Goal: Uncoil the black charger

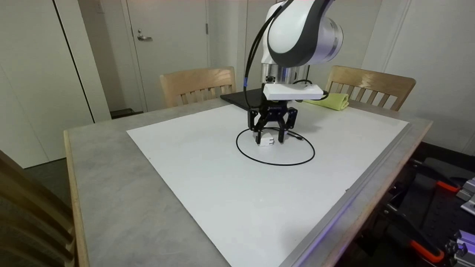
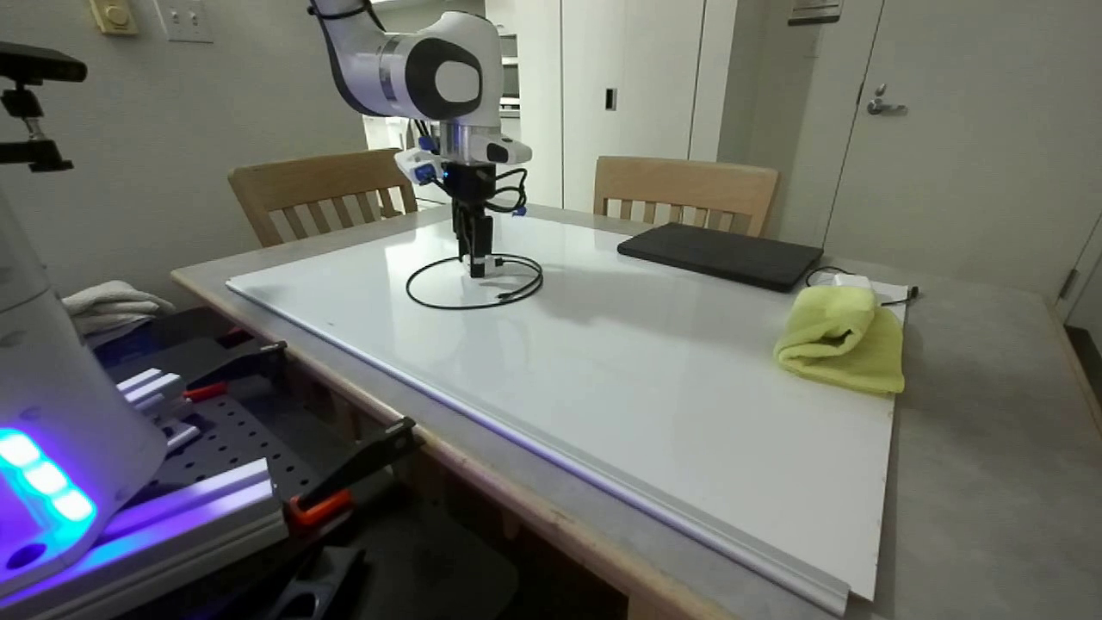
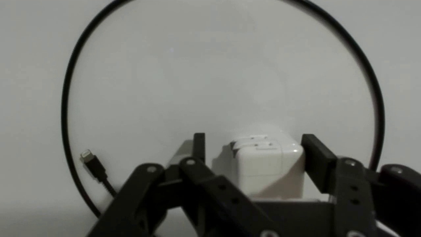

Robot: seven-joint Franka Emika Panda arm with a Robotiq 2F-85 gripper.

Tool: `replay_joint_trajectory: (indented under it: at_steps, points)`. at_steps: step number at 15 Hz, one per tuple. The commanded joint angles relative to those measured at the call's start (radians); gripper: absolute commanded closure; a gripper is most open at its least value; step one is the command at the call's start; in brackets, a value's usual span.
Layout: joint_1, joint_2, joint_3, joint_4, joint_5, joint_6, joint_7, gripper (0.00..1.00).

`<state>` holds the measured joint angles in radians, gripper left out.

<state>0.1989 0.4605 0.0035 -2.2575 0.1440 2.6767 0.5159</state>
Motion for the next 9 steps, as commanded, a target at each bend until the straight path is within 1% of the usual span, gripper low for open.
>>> replay_joint_trajectory:
  at_steps: [1, 2, 4, 7, 9]
  points:
    - [0.026, -0.039, -0.031, -0.046, -0.038, 0.016, 0.005, 0.54]
    - [0.032, -0.042, -0.038, -0.045, -0.052, 0.009, 0.011, 0.62]
    - [0.045, -0.039, -0.055, -0.036, -0.086, 0.003, 0.016, 0.74]
    - [0.067, -0.032, -0.082, -0.013, -0.136, -0.022, 0.034, 0.74]
    - [0.088, -0.030, -0.111, 0.009, -0.176, -0.049, 0.072, 0.74]
